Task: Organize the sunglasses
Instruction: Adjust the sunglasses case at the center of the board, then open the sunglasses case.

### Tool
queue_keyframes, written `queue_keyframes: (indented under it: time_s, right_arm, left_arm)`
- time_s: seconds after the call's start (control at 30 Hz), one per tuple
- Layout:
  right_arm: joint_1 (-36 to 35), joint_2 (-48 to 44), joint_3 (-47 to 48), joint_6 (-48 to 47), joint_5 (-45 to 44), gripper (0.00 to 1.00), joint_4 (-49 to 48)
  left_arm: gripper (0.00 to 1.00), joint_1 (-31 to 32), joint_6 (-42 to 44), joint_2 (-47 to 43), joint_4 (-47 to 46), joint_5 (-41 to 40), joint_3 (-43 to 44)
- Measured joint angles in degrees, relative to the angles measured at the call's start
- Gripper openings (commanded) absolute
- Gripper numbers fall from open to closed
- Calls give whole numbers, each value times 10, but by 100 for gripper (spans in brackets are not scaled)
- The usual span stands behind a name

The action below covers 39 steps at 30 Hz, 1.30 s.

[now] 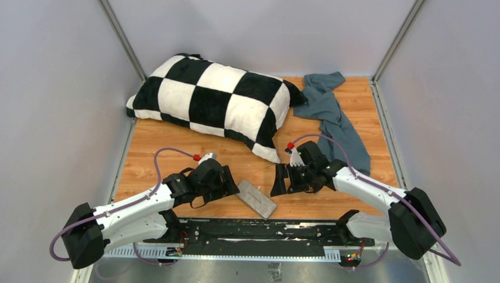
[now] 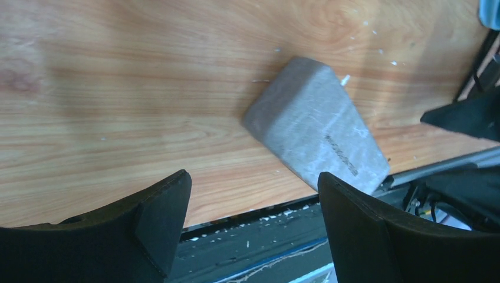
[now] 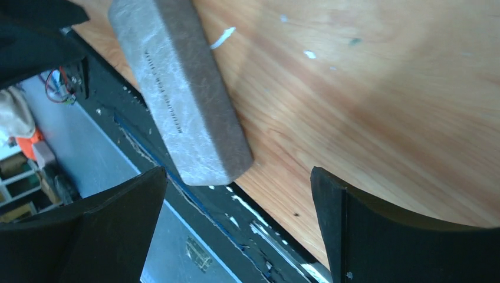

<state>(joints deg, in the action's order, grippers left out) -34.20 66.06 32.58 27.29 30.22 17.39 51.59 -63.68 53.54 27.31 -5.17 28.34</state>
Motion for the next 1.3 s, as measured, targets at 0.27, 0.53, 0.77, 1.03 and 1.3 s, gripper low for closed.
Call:
queue_keyframes:
  time_s: [0.27,0.53,0.77,1.03,1.3]
  right_arm:
    - [-113,89,-2,64,27,99,-113]
    - [-148,187,43,137,123,99,-242]
    - [-114,113,102,79,24,99,-116]
    - [0,-46,75,63,-144,99,9]
    - [16,-151,39,67,-216,99,57]
  left_arm:
    - [85,-39,-20,-26,4,14,-29]
    - [93,-39,-42,-48,14,20,-45]
    - [100,11,-28,-25,21,26,-24]
    - [100,116,-31,140,14,-35,92]
    - [98,127,-38,301,20,-66,182]
